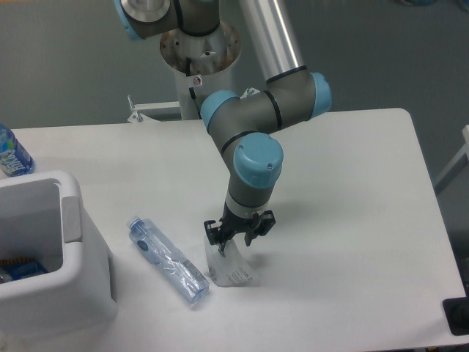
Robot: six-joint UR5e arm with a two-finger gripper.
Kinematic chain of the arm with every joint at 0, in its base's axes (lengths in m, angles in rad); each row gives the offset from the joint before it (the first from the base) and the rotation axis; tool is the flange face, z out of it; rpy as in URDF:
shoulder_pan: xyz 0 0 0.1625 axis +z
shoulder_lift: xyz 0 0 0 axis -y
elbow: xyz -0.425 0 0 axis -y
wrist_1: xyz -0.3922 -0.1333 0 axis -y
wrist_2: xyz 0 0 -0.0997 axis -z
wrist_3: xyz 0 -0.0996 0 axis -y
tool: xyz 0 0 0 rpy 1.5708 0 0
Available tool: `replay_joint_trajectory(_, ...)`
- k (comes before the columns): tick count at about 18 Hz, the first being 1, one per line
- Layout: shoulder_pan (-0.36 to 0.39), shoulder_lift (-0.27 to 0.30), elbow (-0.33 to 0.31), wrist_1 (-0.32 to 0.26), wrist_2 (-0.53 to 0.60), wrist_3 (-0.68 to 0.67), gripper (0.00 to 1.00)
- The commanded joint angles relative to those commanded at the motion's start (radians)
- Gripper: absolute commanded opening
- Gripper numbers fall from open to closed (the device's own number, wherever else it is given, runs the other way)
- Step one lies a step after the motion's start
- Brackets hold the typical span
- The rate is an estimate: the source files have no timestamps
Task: Place the trash in the trash can
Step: 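Close the gripper on the crumpled plastic wrapper, then lift the wrapper and carry it over the white trash bin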
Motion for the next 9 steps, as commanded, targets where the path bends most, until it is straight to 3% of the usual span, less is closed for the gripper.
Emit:
replay_joint_trajectory(5,0.000,0.009,0.005,0.002,-0.002,0.000,0.00)
replay_joint_trajectory(9,0.003,0.040,0.106,0.006,-0.008,0.003,0.00)
